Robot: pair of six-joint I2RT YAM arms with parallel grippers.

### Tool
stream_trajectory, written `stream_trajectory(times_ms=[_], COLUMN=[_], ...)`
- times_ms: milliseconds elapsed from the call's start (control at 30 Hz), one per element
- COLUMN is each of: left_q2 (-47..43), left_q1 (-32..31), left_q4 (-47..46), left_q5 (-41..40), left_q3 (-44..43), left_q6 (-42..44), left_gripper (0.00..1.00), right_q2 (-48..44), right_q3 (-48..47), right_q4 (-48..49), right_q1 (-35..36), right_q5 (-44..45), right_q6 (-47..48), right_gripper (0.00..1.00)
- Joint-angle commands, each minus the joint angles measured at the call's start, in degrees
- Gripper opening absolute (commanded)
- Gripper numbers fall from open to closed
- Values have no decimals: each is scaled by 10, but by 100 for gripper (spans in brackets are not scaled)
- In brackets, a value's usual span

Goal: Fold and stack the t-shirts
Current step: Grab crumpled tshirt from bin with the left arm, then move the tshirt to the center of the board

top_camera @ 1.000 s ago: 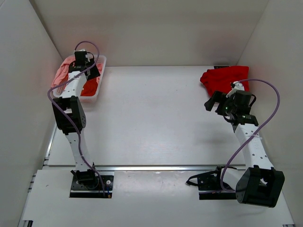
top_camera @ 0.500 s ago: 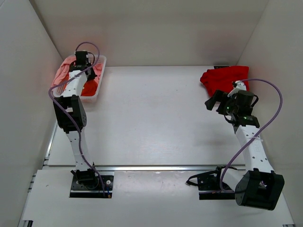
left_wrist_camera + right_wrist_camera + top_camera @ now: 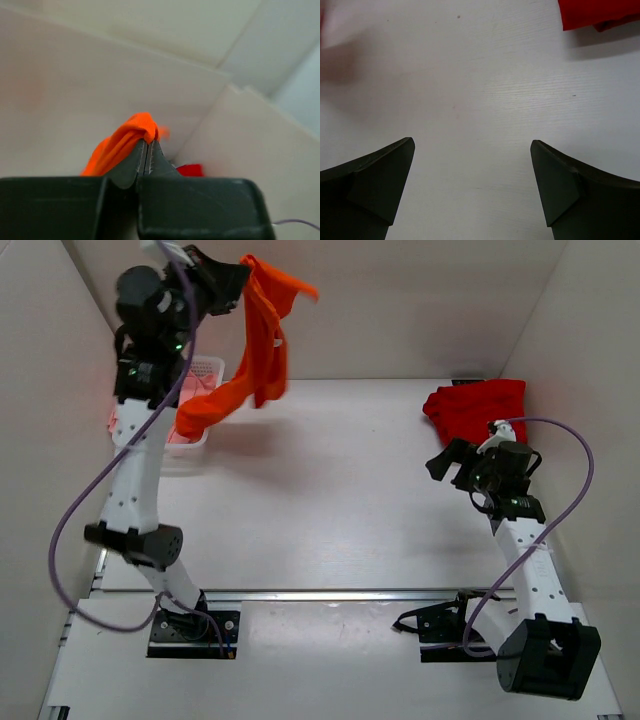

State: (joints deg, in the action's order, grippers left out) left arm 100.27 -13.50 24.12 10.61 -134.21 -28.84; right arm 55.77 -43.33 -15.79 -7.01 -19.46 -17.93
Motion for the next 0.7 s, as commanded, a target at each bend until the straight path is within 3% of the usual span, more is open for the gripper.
stream_trajectory(times_ms=[0, 167, 233, 300, 400, 500, 533, 567, 600, 633, 667], left_q2=[-64, -124, -174, -220, -277, -314, -323, -328, -336, -343, -349], left_q1=[23, 24, 21, 16, 21, 45, 46, 49, 51, 48, 47], left_q4=[-55, -64, -77, -126, -162, -174, -171, -167, -161, -164, -166], left_q5=[99, 124, 115, 100, 77, 71, 59, 57, 47, 41, 45], left_q3=[66, 238, 344, 523, 717, 841, 859, 884, 908, 928, 937], left_q6=[-86, -82, -80, -80, -74, -57, -47, -41, -30, -25, -24], left_gripper=[0, 0, 0, 0, 0, 0, 0, 0, 0, 0, 0], right_q2=[-34, -39, -32, -24, -15, -16, -11, -13, -10, -7, -7], right_q3=[10, 20, 25, 32, 47, 70, 76, 78, 86, 101, 101], right_q4=[22, 13, 20, 32, 38, 39, 37, 34, 42, 38, 38], right_q1=[2, -13, -14, -10, 23, 59, 66, 67, 66, 67, 67], right_q5=[-17, -29, -60, -80, -77, -61, -72, -75, -86, -101, -109], right_q6=[-14, -11, -22, -23, -18, -18, -16, -10, -13, -21, -20], right_gripper=[99, 99, 99, 100, 99, 94, 87, 60, 10, 0, 0])
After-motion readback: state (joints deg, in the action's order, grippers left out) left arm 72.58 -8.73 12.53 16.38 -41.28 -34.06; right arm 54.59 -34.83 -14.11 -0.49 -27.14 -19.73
